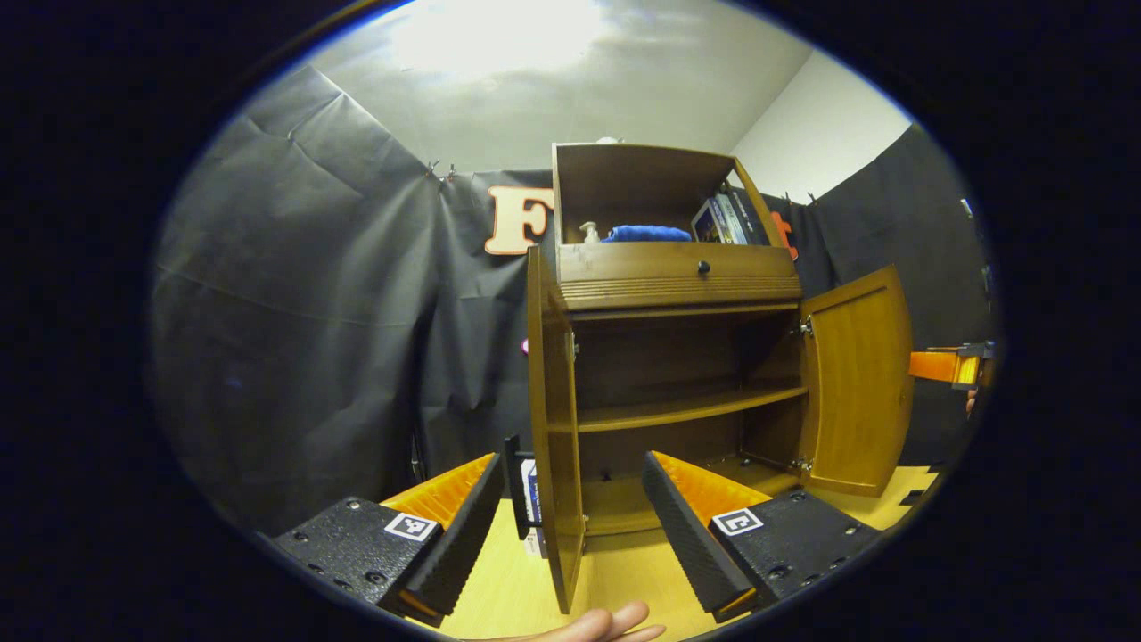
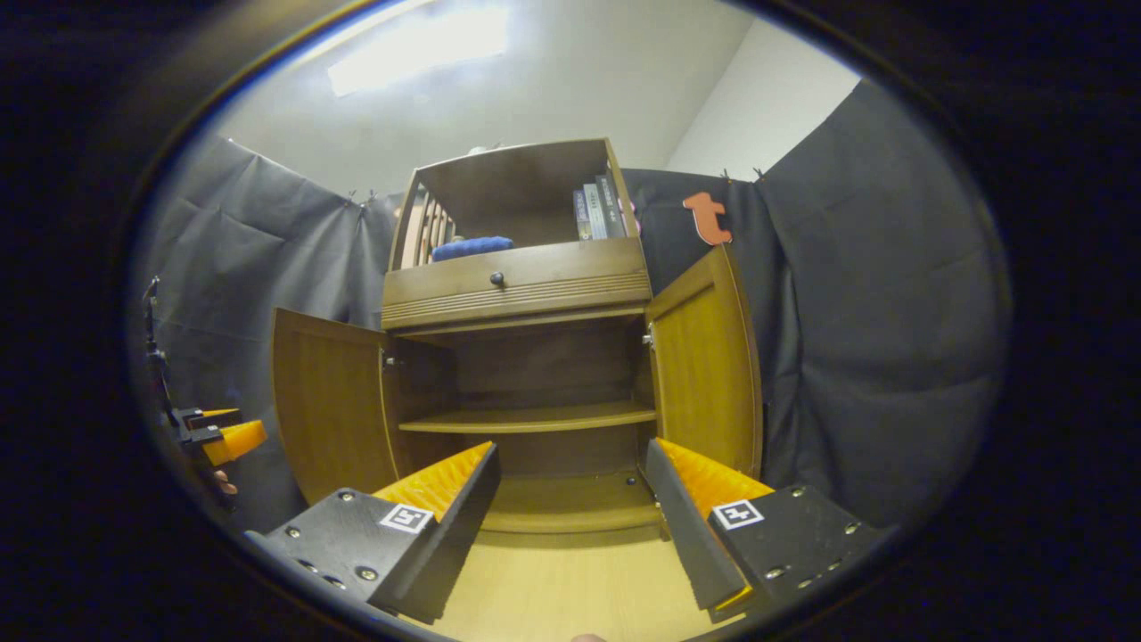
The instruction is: Open the right door of the double-door shoe cabinet with the right hand, and open the left door with the left hand.
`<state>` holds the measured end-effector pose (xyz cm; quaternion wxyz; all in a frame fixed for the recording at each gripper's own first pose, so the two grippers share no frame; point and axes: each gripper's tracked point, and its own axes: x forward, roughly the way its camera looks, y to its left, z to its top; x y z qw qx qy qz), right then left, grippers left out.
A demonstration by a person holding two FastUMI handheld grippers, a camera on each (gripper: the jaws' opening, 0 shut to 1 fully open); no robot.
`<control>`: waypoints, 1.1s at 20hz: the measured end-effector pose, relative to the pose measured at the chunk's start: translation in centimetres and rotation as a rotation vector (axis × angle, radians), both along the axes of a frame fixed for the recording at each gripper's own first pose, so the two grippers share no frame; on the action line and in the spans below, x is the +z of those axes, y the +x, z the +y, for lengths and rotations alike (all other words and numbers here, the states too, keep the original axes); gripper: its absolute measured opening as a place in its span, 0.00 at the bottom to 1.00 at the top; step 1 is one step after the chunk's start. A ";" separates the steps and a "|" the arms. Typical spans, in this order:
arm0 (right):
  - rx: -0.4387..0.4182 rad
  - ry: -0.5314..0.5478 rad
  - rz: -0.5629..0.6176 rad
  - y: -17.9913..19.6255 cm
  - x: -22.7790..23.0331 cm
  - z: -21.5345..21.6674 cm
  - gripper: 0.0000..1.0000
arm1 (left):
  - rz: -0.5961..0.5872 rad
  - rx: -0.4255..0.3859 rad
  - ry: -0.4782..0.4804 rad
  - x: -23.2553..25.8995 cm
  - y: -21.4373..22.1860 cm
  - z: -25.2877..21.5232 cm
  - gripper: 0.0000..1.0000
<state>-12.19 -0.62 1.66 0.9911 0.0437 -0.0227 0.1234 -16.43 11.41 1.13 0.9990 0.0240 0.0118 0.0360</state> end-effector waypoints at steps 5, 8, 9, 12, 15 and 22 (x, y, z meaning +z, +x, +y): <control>-0.005 -0.021 -0.025 0.4 1.9 -0.3 0.98 | -0.071 -0.019 -0.021 4.0 -0.5 -3.8 0.99; 0.002 -0.027 -0.027 0.9 2.5 0.1 0.97 | -0.107 -0.044 -0.034 5.6 0.4 -6.1 0.99; 0.001 -0.028 -0.029 1.2 2.8 0.1 0.98 | -0.116 -0.048 -0.041 5.9 0.8 -6.8 0.99; -0.010 -0.015 -0.043 2.0 3.7 0.0 0.98 | -0.121 -0.073 -0.049 6.8 1.7 -9.0 0.99; -0.023 0.002 -0.045 3.3 4.3 -0.4 0.98 | -0.118 -0.093 -0.033 6.7 3.7 -11.2 0.99; -0.066 -0.005 -0.004 7.3 2.7 -1.6 0.98 | -0.025 -0.126 -0.040 2.0 9.6 -16.8 0.99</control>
